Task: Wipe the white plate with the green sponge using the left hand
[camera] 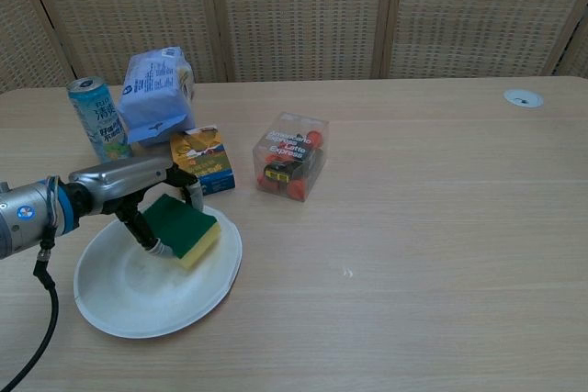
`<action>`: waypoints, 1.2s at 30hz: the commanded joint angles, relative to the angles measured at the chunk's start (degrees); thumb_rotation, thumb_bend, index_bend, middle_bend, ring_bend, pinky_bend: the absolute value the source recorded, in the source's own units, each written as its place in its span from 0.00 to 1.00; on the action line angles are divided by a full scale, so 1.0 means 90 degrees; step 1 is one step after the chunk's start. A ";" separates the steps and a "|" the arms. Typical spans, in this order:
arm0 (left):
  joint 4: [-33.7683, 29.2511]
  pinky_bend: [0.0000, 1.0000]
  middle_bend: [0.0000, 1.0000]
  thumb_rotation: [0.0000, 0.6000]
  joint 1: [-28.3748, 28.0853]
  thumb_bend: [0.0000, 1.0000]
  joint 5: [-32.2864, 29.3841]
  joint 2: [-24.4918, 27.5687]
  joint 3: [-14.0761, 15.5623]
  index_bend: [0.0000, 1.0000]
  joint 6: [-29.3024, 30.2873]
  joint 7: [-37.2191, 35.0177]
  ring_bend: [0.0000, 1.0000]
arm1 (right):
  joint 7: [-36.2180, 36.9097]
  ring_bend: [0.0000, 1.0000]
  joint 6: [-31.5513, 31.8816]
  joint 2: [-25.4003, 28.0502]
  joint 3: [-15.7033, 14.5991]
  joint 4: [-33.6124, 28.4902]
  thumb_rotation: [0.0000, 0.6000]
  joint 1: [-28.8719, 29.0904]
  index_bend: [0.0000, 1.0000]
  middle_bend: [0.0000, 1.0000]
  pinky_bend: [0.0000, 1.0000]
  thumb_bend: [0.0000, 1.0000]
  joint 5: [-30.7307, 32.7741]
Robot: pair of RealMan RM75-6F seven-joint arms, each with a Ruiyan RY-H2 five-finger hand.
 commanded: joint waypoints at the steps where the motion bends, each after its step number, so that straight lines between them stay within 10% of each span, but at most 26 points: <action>1: -0.0269 0.00 0.41 1.00 -0.0021 0.15 -0.0031 0.0206 -0.0129 0.60 0.0082 -0.0028 0.18 | 0.0013 0.00 0.0010 0.0009 0.0003 -0.0001 1.00 -0.0003 0.00 0.00 0.00 0.00 -0.0008; 36: -0.0557 0.00 0.41 1.00 -0.0158 0.15 -0.0803 -0.0026 -0.0099 0.60 -0.0674 0.0795 0.18 | 0.0122 0.00 0.0047 0.0039 0.0010 0.0016 1.00 -0.0017 0.00 0.00 0.00 0.00 -0.0035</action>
